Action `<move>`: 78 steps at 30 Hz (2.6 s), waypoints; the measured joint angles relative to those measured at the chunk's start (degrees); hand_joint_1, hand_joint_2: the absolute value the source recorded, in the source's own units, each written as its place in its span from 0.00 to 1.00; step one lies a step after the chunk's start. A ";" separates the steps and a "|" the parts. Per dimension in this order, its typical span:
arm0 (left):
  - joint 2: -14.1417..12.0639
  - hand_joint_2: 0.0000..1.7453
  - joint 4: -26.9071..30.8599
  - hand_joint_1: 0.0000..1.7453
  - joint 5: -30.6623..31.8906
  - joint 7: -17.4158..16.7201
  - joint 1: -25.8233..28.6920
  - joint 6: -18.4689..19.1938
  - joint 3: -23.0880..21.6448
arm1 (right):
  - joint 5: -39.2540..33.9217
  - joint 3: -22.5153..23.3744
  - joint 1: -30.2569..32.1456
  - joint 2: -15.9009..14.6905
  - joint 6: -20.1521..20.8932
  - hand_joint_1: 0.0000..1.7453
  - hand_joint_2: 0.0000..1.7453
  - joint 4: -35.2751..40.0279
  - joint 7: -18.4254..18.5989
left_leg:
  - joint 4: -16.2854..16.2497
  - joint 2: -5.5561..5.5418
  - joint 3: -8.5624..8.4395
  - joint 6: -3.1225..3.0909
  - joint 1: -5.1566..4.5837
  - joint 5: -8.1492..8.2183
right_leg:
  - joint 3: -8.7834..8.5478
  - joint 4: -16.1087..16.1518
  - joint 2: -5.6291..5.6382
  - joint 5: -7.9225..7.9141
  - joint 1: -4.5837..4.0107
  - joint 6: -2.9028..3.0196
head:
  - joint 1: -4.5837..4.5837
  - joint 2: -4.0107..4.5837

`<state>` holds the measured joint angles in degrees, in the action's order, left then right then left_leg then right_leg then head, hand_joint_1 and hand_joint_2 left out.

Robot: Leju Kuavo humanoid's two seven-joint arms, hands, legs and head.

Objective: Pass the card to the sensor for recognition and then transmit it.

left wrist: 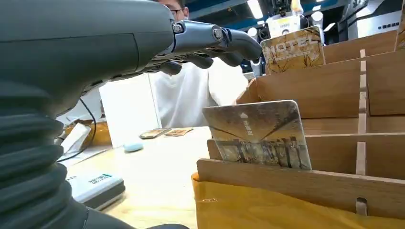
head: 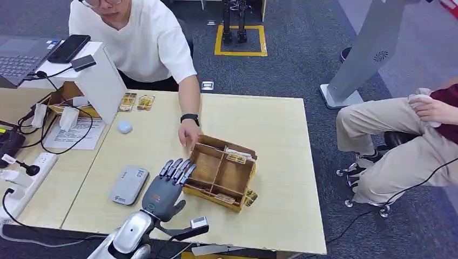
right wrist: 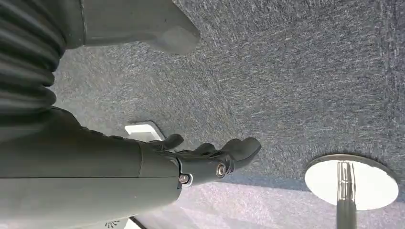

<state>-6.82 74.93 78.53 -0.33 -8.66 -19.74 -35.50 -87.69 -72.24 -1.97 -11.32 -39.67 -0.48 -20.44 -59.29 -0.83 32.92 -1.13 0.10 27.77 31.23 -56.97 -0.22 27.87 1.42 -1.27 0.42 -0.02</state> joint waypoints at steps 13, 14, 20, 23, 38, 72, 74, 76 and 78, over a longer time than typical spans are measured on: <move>0.00 1.00 0.00 0.00 0.00 0.00 0.21 0.02 0.00 | -0.02 -0.02 0.00 0.00 0.00 0.00 1.00 0.00 0.00 | 0.00 0.00 0.00 0.00 0.00 0.00 | 0.00 0.00 0.00 0.00 0.00 0.00 | 0.00 0.00; 0.00 1.00 0.00 0.00 0.00 0.00 0.21 0.02 0.00 | -0.02 -0.02 0.00 0.00 0.00 0.00 1.00 0.00 0.00 | 0.00 0.00 0.00 0.00 0.00 0.00 | 0.00 0.00 0.00 0.00 0.00 0.00 | 0.00 0.02; 0.00 1.00 0.00 0.00 -0.28 0.17 0.20 0.17 0.00 | -0.02 -0.11 -0.01 0.00 0.00 0.00 1.00 0.00 0.00 | 0.00 0.00 0.00 0.00 0.00 0.00 | 0.00 0.00 0.00 0.00 0.00 0.00 | 0.00 0.02; 0.00 1.00 0.00 0.00 -0.52 0.44 0.20 0.17 0.00 | -0.09 -0.26 -0.02 0.00 0.00 0.00 1.00 0.00 0.07 | 0.00 0.00 0.00 0.00 0.00 0.00 | 0.00 0.00 0.00 0.00 0.00 0.00 | 0.00 0.02; 0.00 1.00 0.00 0.00 -0.68 0.72 0.20 0.15 0.00 | -0.17 -1.14 -0.05 0.00 0.00 0.00 1.00 0.00 0.52 | 0.00 0.00 0.00 0.00 0.00 0.00 | 0.00 0.00 0.00 0.00 0.00 0.00 | 0.00 0.02; 0.15 1.00 -0.04 0.90 -1.53 1.20 -0.32 -0.99 0.20 | 0.07 -1.46 -0.65 0.20 0.00 0.00 1.00 0.00 0.52 | 0.00 0.00 0.00 0.00 0.00 0.00 | 0.01 0.00 0.00 0.00 0.00 0.00 | 0.00 0.00; 0.20 1.00 -0.22 0.94 -1.53 1.22 -0.53 -1.51 0.33 | 0.09 -1.57 -0.73 0.26 0.00 0.00 1.00 0.00 0.52 | 0.00 0.00 0.00 0.00 0.00 0.00 | 0.00 0.00 0.00 0.00 0.00 0.00 | 0.00 0.02; 0.20 1.00 -0.28 0.94 -1.53 1.38 -0.55 -2.03 0.39 | 0.11 -1.77 -0.81 0.31 0.00 0.00 1.00 0.00 0.52 | 0.00 0.00 0.00 0.00 0.00 0.00 | 0.01 0.00 0.00 0.00 0.00 0.00 | 0.00 0.00; 0.28 1.00 -0.33 0.95 -1.53 1.40 -0.64 -2.56 0.42 | 0.15 -1.97 -0.88 0.35 0.00 0.00 1.00 0.00 0.63 | 0.00 0.00 -0.01 0.00 0.00 0.00 | 0.00 0.00 0.00 0.00 0.00 0.00 | 0.00 0.02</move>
<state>-6.53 74.60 77.00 1.07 -9.30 -22.29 -35.08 -87.54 -74.20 -2.85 -10.97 -39.67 -0.48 -19.80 -59.29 -0.83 32.92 -1.13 0.10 27.77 31.24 -56.97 -0.22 27.87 1.42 -1.27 0.42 0.00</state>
